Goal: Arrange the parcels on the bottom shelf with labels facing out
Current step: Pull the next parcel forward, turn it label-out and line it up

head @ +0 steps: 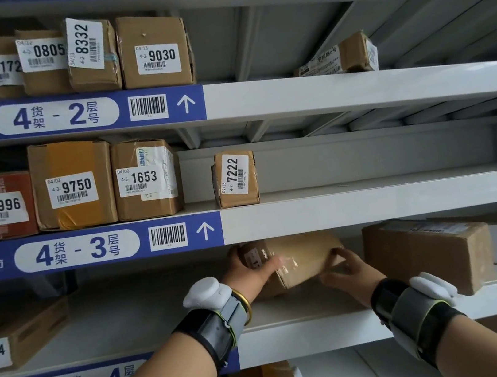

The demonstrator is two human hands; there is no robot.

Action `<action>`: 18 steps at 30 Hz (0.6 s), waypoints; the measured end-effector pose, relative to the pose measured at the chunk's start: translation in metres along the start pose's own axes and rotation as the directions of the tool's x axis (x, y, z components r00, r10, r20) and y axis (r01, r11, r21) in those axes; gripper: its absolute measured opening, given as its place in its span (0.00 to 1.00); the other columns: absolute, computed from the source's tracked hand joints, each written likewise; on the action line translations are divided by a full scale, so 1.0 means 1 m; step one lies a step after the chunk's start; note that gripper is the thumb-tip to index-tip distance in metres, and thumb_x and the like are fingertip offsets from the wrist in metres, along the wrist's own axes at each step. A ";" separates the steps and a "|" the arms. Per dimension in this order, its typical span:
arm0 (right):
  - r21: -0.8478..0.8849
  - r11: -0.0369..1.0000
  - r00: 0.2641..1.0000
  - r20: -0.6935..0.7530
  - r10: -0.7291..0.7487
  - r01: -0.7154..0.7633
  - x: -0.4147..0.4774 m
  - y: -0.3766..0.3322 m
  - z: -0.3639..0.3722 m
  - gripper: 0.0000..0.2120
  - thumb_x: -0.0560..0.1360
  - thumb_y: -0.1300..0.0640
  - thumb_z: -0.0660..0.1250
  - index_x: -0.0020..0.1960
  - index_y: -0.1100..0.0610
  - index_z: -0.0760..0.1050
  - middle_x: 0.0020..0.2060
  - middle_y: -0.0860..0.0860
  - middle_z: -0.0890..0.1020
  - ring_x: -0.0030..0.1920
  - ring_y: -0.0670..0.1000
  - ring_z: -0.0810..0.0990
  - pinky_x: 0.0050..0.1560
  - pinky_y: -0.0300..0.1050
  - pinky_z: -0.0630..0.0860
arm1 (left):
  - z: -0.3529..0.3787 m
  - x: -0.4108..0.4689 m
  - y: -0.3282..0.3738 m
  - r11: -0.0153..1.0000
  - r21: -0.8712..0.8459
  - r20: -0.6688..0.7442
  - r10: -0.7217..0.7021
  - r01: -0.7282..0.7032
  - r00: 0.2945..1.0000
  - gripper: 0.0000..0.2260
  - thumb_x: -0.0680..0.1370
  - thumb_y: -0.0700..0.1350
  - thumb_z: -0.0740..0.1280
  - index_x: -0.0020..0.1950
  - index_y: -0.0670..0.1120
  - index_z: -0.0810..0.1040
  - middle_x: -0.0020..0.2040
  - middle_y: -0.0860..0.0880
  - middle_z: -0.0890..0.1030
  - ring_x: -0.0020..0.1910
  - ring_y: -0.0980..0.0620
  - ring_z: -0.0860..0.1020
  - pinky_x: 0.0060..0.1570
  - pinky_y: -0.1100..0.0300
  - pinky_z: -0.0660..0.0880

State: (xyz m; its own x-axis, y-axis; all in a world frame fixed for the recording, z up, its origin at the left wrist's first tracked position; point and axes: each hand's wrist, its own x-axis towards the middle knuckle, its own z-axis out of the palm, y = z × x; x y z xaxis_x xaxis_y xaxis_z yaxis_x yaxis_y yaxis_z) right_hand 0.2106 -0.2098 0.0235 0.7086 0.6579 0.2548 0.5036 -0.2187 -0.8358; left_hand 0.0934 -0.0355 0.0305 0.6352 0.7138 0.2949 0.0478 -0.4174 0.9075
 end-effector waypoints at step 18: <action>0.098 0.976 0.970 0.129 -0.208 0.197 -0.022 -0.031 0.066 0.40 0.70 0.56 0.70 0.74 0.51 0.49 0.72 0.51 0.64 0.71 0.50 0.64 0.63 0.44 0.68 | -0.033 -0.017 0.000 0.941 -0.154 0.047 -0.296 0.300 0.954 0.32 0.74 0.64 0.58 0.70 0.45 0.61 0.67 0.43 0.70 0.64 0.40 0.71 0.57 0.45 0.76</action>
State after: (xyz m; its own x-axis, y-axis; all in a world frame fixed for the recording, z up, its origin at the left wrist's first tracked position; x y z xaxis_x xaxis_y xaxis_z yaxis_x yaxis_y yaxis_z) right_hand 0.1467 -0.1702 0.0115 0.5185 0.7763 0.3586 0.5824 -0.0135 -0.8128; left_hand 0.0574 -0.0293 0.0357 0.6279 0.7783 -0.0017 0.1170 -0.0923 0.9888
